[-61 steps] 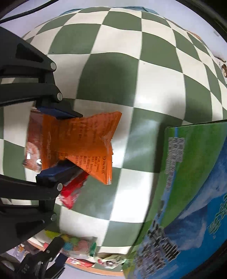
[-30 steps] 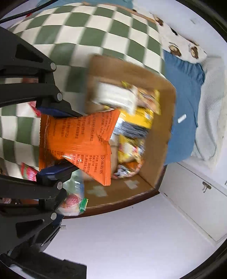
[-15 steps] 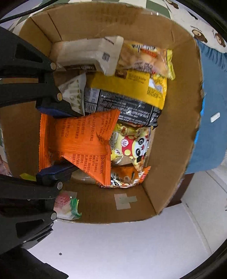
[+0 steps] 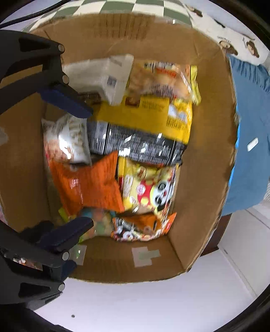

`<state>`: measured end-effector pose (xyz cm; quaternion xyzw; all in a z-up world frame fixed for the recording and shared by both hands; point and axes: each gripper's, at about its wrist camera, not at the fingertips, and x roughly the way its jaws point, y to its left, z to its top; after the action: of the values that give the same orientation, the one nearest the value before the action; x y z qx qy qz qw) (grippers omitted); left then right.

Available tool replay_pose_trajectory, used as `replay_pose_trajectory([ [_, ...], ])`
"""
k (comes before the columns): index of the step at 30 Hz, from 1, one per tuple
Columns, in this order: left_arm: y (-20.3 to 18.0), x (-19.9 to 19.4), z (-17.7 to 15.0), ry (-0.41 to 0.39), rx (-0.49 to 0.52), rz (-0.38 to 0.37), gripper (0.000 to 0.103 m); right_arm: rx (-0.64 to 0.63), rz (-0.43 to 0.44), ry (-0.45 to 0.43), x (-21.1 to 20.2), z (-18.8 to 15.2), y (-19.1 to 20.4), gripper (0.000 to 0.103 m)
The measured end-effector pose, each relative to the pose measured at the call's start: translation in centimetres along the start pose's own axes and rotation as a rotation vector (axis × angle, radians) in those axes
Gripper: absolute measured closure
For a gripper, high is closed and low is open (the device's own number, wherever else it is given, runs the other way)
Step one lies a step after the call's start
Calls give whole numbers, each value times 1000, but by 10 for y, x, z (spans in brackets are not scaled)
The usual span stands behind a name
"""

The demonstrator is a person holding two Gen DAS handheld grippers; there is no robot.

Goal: Organize snacks
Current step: 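Lower both bags into the cardboard box and open both tools, then lift both tools out of the box toward the remaining snacks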

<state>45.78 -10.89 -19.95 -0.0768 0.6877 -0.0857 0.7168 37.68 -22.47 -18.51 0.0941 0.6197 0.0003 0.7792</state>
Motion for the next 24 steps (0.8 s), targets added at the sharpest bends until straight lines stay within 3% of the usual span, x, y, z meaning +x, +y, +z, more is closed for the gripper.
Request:
replay_pose_trajectory([
  [11,34,-33,-25,-151,43,164,6,-3,-30,-18,4,-4,11,7],
  [24,48,-71,-88,-303,95,225,6,-25,-50,-125,-30,-32,16,5],
])
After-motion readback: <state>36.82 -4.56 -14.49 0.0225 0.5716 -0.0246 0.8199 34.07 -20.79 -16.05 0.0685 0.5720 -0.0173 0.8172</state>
